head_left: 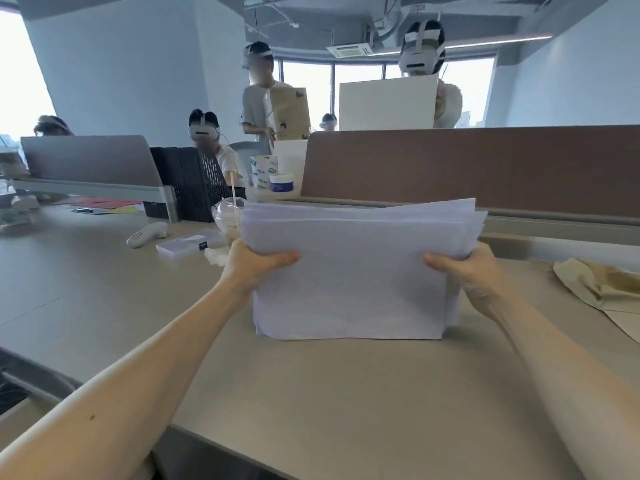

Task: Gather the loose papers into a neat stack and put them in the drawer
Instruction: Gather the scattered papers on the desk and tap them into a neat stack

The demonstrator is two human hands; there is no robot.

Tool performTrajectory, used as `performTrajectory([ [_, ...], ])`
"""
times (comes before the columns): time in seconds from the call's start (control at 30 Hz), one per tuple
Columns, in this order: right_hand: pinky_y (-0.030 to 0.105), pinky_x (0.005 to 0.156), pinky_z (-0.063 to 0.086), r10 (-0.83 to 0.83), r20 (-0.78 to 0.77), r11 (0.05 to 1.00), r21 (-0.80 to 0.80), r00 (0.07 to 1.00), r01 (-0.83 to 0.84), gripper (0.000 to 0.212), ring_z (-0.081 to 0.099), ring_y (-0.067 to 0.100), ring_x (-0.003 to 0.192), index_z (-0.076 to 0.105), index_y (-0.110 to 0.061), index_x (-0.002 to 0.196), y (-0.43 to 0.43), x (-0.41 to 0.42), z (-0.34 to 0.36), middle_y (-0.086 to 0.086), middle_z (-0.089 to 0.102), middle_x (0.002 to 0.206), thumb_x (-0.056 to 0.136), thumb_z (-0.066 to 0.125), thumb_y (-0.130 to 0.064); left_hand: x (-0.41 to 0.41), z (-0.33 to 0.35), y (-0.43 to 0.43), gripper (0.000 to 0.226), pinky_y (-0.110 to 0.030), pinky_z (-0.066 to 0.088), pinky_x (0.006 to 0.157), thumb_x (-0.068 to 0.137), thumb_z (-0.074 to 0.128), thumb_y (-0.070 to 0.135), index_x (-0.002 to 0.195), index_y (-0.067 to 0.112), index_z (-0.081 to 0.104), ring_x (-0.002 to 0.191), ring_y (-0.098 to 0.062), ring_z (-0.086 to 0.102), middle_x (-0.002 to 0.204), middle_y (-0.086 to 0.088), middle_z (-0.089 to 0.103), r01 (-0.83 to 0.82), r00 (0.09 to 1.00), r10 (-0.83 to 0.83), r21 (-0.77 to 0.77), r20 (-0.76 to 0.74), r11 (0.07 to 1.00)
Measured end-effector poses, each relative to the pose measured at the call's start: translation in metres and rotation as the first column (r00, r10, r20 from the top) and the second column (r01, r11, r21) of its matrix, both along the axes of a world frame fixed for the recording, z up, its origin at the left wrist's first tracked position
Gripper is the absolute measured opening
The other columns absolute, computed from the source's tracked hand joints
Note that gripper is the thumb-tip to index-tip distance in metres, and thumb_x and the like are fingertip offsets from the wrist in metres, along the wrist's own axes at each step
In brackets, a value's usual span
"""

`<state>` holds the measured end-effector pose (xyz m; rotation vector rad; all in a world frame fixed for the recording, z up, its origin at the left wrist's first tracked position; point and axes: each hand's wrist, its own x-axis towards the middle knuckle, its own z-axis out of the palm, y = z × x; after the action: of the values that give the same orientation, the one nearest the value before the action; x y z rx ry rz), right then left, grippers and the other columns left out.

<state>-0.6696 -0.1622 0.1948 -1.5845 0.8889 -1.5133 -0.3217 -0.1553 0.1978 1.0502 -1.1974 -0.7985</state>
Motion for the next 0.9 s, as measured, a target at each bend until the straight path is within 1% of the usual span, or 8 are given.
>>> performTrajectory([
  [0.1, 0.034, 0.080, 0.056, 0.002, -0.008, 0.999, 0.052, 1.000, -0.002, 0.048, 0.072, 0.006, 0.084, 0.070, -0.025, 0.098, 0.003, 0.014, -0.015, -0.013, 0.076, 0.091, 0.054, 0.088, -0.030, -0.007, -0.017, 0.006, 0.046, -0.041, 0.061, 0.074, 0.058, 0.091, 0.006, 0.098, 0.014, 0.070, 0.086, -0.022, 0.075, 0.093, -0.001, 0.078, 0.033, 0.999, -0.032, 0.051, -0.025, 0.998],
  [0.17, 0.036, 0.081, 0.058, -0.013, 0.018, 1.000, 0.023, 1.000, 0.013, 0.043, 0.073, 0.013, 0.089, 0.071, -0.020, 0.099, 0.004, 0.022, -0.014, -0.007, 0.077, 0.095, 0.059, 0.085, -0.019, -0.011, -0.015, 0.007, 0.043, -0.042, 0.061, 0.072, 0.056, 0.092, 0.008, 0.094, 0.012, 0.071, 0.083, -0.023, 0.075, 0.090, -0.001, 0.078, 0.003, 0.998, -0.001, 0.037, -0.055, 0.999],
  [0.4, 0.042, 0.079, 0.055, -0.027, 0.017, 0.999, 0.024, 1.000, 0.026, 0.062, 0.071, 0.021, 0.088, 0.078, -0.023, 0.086, 0.001, 0.015, -0.013, -0.001, 0.077, 0.094, 0.035, 0.093, -0.055, -0.008, -0.008, 0.004, 0.037, -0.039, 0.058, 0.075, 0.058, 0.091, 0.004, 0.089, 0.014, 0.074, 0.082, -0.017, 0.075, 0.088, 0.000, 0.078, 0.018, 1.000, -0.018, 0.045, 0.007, 0.999],
  [0.57, 0.052, 0.091, 0.053, -0.043, -0.008, 0.999, 0.025, 0.999, 0.044, 0.056, 0.071, 0.026, 0.096, 0.077, -0.024, 0.092, -0.002, 0.015, -0.015, 0.003, 0.077, 0.100, 0.043, 0.095, -0.045, -0.012, -0.004, 0.003, 0.041, -0.040, 0.059, 0.079, 0.056, 0.093, 0.008, 0.092, 0.015, 0.075, 0.088, -0.019, 0.074, 0.092, -0.001, 0.078, 0.012, 1.000, -0.012, 0.014, 0.003, 1.000],
  [0.63, 0.051, 0.090, 0.053, -0.056, 0.008, 0.998, 0.029, 0.998, 0.056, 0.059, 0.071, 0.027, 0.096, 0.077, -0.016, 0.091, -0.002, 0.011, -0.012, 0.005, 0.077, 0.099, 0.044, 0.094, -0.048, -0.011, 0.001, 0.002, 0.045, -0.039, 0.060, 0.077, 0.054, 0.094, 0.010, 0.093, 0.017, 0.073, 0.086, -0.017, 0.074, 0.090, 0.003, 0.078, -0.014, 1.000, 0.014, -0.005, 0.003, 1.000],
  [0.73, 0.047, 0.088, 0.056, -0.035, -0.018, 0.996, 0.077, 0.999, 0.036, 0.043, 0.071, 0.026, 0.095, 0.074, -0.014, 0.092, 0.001, 0.011, -0.015, 0.000, 0.077, 0.095, 0.055, 0.089, -0.029, -0.012, 0.005, 0.005, 0.066, -0.040, 0.061, 0.075, 0.045, 0.098, 0.019, 0.104, 0.017, 0.068, 0.088, -0.016, 0.074, 0.094, 0.004, 0.077, 0.013, 0.999, -0.012, 0.007, -0.032, 1.000],
  [0.83, 0.052, 0.088, 0.055, -0.052, -0.048, 0.994, 0.089, 0.997, 0.057, 0.035, 0.072, 0.022, 0.088, 0.076, -0.015, 0.084, 0.001, 0.014, -0.020, 0.003, 0.077, 0.093, 0.054, 0.092, -0.021, -0.011, 0.018, 0.002, 0.077, -0.042, 0.060, 0.081, 0.047, 0.098, 0.023, 0.110, 0.023, 0.055, 0.094, -0.016, 0.069, 0.104, 0.003, 0.068, -0.062, 0.996, 0.070, -0.129, 0.059, 0.990],
  [0.9, 0.055, 0.087, 0.055, -0.046, -0.037, 0.994, 0.093, 0.998, 0.049, 0.032, 0.071, 0.022, 0.086, 0.078, -0.015, 0.079, 0.000, 0.013, -0.021, 0.005, 0.077, 0.092, 0.052, 0.091, -0.027, -0.010, 0.039, 0.000, 0.081, -0.039, 0.050, 0.095, 0.054, 0.095, 0.031, 0.118, 0.027, 0.045, 0.107, -0.016, 0.059, 0.113, 0.005, 0.058, -0.164, 0.929, 0.256, -0.324, 0.266, 0.932],
])
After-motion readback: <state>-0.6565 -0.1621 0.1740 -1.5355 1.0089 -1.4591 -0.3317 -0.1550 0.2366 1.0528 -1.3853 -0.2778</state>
